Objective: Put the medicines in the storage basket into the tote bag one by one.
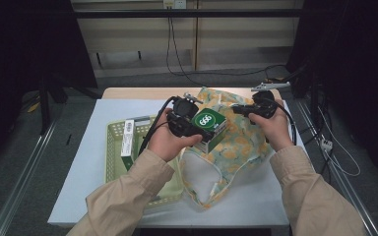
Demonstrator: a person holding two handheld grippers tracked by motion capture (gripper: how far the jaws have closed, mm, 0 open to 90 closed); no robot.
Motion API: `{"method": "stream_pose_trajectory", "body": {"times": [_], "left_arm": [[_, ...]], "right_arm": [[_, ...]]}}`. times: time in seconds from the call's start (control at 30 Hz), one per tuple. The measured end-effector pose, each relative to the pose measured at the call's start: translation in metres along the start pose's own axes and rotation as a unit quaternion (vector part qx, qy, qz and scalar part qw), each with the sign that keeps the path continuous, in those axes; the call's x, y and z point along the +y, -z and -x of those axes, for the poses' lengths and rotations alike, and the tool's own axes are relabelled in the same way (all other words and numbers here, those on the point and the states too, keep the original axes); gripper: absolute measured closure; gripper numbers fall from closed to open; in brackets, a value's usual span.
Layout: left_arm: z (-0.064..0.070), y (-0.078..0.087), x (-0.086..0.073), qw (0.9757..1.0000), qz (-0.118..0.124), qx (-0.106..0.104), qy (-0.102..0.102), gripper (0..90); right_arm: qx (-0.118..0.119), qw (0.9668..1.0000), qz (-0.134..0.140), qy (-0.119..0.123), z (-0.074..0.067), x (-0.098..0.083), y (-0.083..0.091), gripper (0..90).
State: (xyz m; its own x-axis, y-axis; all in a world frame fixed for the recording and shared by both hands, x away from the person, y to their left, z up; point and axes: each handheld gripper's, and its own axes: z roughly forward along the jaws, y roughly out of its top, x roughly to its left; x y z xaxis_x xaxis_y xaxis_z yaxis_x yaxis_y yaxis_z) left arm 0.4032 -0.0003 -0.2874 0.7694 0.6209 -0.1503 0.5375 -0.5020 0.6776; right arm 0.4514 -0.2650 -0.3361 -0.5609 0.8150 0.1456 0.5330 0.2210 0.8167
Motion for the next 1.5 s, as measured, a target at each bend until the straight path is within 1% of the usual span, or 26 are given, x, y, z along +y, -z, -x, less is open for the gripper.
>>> {"method": "stream_pose_trajectory", "body": {"times": [0.03, 0.07, 0.13, 0.17, 0.23, 0.3, 0.4, 0.5, 0.6, 0.63, 0.7, 0.77, 0.83, 0.9, 0.97, 1.0, 1.03, 1.07, 1.1, 1.13, 1.17, 1.23, 1.3, 1.33, 1.47, 1.5], "left_arm": [[-0.001, -0.003, 0.000, 1.0000, -0.001, 0.000, -0.002, 16.9], [-0.001, -0.010, 0.000, 1.0000, 0.000, 0.008, 0.001, 16.9], [-0.002, -0.020, 0.001, 0.9999, -0.006, 0.010, -0.003, 16.9], [-0.001, -0.024, 0.001, 0.9999, -0.005, 0.009, -0.001, 16.9], [0.001, -0.034, 0.001, 0.9999, -0.009, -0.004, -0.005, 16.9], [0.006, -0.043, 0.002, 0.9998, -0.015, -0.003, -0.009, 16.8], [0.011, -0.055, 0.004, 0.9997, -0.016, -0.017, -0.011, 16.8], [0.015, -0.067, 0.006, 0.9995, -0.017, -0.020, -0.017, 16.8], [0.017, -0.076, 0.009, 0.9996, -0.015, -0.020, -0.015, 16.8], [0.016, -0.078, 0.010, 0.9994, -0.017, -0.024, -0.017, 16.8], [0.017, -0.083, 0.011, 0.9996, -0.012, -0.021, -0.014, 16.8], [0.016, -0.086, 0.013, 0.9995, -0.017, -0.023, -0.016, 16.8], [0.016, -0.091, 0.014, 0.9996, -0.016, -0.018, -0.017, 16.7], [0.014, -0.097, 0.017, 0.9995, -0.017, -0.022, -0.014, 16.7], [0.013, -0.102, 0.021, 0.9997, -0.012, -0.018, -0.010, 16.7], [0.013, -0.107, 0.024, 0.9997, -0.007, -0.023, -0.011, 16.7], [0.013, -0.110, 0.027, 0.9997, 0.001, -0.021, -0.011, 16.7], [0.012, -0.113, 0.029, 0.9996, 0.013, -0.021, -0.011, 16.4], [0.012, -0.118, 0.032, 0.9992, 0.034, -0.014, -0.013, 15.9], [0.012, -0.124, 0.035, 0.9986, 0.049, -0.002, -0.021, 15.1], [0.011, -0.129, 0.037, 0.9985, 0.050, 0.002, -0.024, 14.4], [0.011, -0.135, 0.037, 0.9986, 0.046, -0.006, -0.027, 13.0], [0.010, -0.134, 0.035, 0.9988, 0.041, -0.009, -0.024, 11.2], [0.010, -0.132, 0.033, 0.9987, 0.041, -0.016, -0.028, 10.9], [0.004, -0.114, 0.025, 0.9987, 0.035, -0.024, -0.027, 12.2], [0.002, -0.108, 0.023, 0.9988, 0.037, -0.023, -0.022, 12.4]], "right_arm": [[-0.001, 1.0000, 0.001, 0.000, 0.000, 0.001, 0.001, 90.0], [-0.002, 1.0000, 0.002, 0.000, 0.001, 0.001, 0.002, 90.0], [-0.001, 1.0000, 0.006, -0.002, 0.002, 0.002, 0.003, 90.0], [-0.001, 1.0000, 0.007, -0.004, 0.002, 0.002, 0.004, 90.0], [0.000, 1.0000, 0.006, -0.003, 0.002, 0.003, 0.004, 90.0], [0.000, 1.0000, 0.008, -0.003, 0.002, 0.004, 0.004, 90.0], [0.001, 0.9999, 0.010, -0.002, 0.002, 0.006, 0.006, 90.0], [0.003, 0.9999, 0.016, -0.004, 0.002, 0.008, 0.008, 90.0], [0.003, 0.9999, 0.016, -0.005, 0.003, 0.008, 0.009, 90.0], [0.003, 0.9998, 0.016, -0.007, 0.003, 0.008, 0.010, 90.0], [0.003, 0.9998, 0.017, -0.005, 0.004, 0.008, 0.011, 90.0], [0.003, 0.9998, 0.018, -0.008, 0.006, 0.007, 0.012, 90.0], [0.001, 0.9998, 0.018, -0.011, 0.007, 0.007, 0.013, 90.0], [0.001, 0.9997, 0.021, -0.013, 0.009, 0.007, 0.014, 90.0], [0.001, 0.9997, 0.021, -0.014, 0.010, 0.006, 0.015, 90.0], [0.001, 0.9996, 0.023, -0.015, 0.011, 0.006, 0.015, 90.0], [0.000, 0.9995, 0.024, -0.019, 0.012, 0.006, 0.015, 90.0], [0.000, 0.9995, 0.025, -0.020, 0.012, 0.007, 0.015, 90.0], [-0.001, 0.9994, 0.026, -0.021, 0.013, 0.007, 0.015, 90.0], [-0.002, 0.9994, 0.026, -0.022, 0.014, 0.008, 0.014, 90.0], [-0.003, 0.9994, 0.026, -0.023, 0.015, 0.008, 0.014, 90.0], [-0.006, 0.9994, 0.024, -0.023, 0.017, 0.008, 0.013, 90.0], [-0.005, 0.9995, 0.022, -0.023, 0.018, 0.007, 0.013, 90.0], [-0.006, 0.9995, 0.020, -0.022, 0.019, 0.006, 0.013, 90.0], [-0.005, 0.9996, 0.018, -0.023, 0.017, 0.003, 0.011, 90.0], [-0.006, 0.9996, 0.016, -0.021, 0.016, 0.002, 0.009, 90.0]]}}
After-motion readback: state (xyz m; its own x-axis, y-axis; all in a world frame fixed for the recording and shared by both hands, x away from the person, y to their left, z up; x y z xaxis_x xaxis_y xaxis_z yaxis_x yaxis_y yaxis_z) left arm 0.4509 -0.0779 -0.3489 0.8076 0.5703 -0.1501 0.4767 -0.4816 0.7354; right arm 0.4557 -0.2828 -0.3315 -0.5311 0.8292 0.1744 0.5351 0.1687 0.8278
